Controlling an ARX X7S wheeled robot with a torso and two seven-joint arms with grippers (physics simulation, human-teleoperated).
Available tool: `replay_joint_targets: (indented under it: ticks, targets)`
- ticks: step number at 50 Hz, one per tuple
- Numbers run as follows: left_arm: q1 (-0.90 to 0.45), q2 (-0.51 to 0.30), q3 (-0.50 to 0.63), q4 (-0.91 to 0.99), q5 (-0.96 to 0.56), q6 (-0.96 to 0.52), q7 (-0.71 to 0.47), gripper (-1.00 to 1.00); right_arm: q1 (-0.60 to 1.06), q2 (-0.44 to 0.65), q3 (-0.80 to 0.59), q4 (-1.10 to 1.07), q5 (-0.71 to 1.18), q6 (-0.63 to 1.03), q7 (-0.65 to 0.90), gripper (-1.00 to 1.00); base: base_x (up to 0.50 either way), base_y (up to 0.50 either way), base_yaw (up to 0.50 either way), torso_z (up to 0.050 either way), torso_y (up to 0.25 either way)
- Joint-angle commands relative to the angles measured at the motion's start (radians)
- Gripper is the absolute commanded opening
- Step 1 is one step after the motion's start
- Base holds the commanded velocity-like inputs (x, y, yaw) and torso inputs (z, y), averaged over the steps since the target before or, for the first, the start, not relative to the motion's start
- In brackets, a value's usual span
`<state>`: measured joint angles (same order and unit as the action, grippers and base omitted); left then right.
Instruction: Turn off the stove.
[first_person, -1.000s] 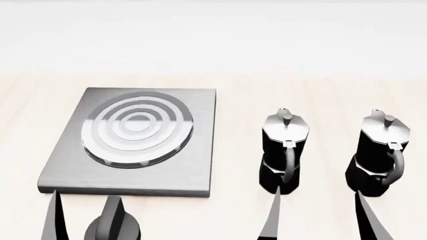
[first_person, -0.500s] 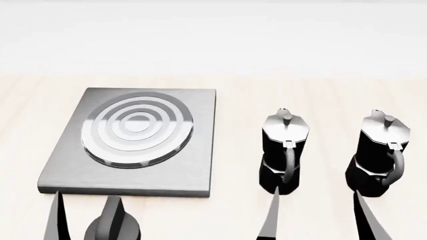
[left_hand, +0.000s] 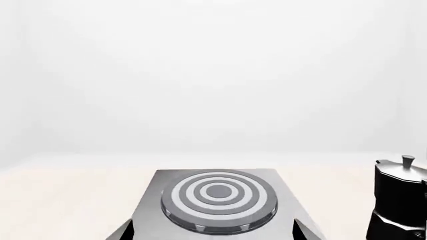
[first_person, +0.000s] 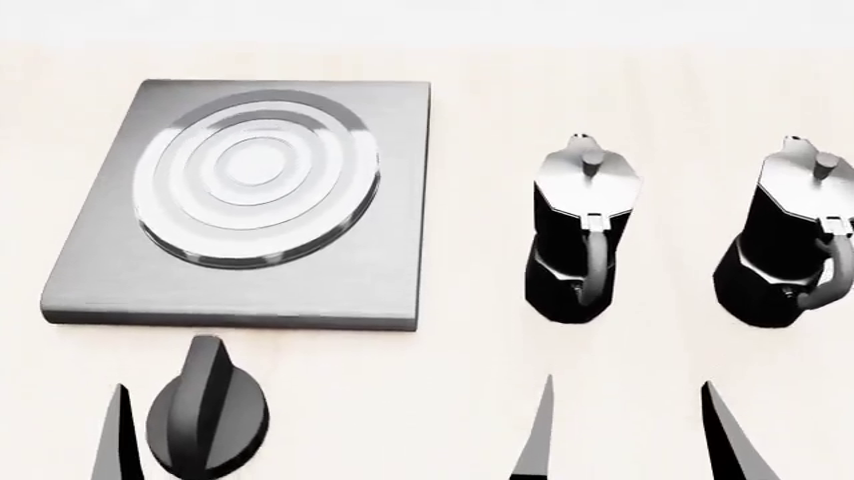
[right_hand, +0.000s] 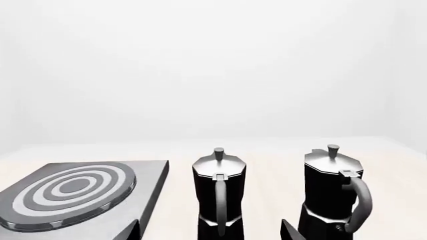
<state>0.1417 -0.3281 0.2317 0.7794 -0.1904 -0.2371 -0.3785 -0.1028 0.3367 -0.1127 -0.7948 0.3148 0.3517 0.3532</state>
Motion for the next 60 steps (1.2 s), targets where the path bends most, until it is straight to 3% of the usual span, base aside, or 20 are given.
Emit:
replay_joint_targets:
  ticks: [1,28,47,60]
  targets:
    - [0.001,-0.005,0.002,0.003,-0.005,0.002,-0.006,1.0,0.0,0.005,-0.004,0.003,0.001,-0.006,0.005,1.0,0.0,0.0,0.0,0.0,-0.234]
    - [0.002,-0.016,0.013,0.003,-0.007,0.013,-0.018,1.0,-0.002,0.015,-0.009,0.007,0.006,-0.017,0.016,1.0,0.0,0.0,0.0,0.0,-0.215]
    - [0.036,-0.025,0.091,0.058,0.008,0.04,0.002,1.0,0.004,0.02,-0.014,0.017,0.009,-0.019,0.024,1.0,0.0,0.0,0.0,0.0,-0.011]
    - [-0.026,-0.013,0.155,0.098,0.02,-0.029,0.011,1.0,0.006,0.023,-0.018,0.025,0.013,-0.022,0.026,1.0,0.0,0.0,0.0,0.0,0.0]
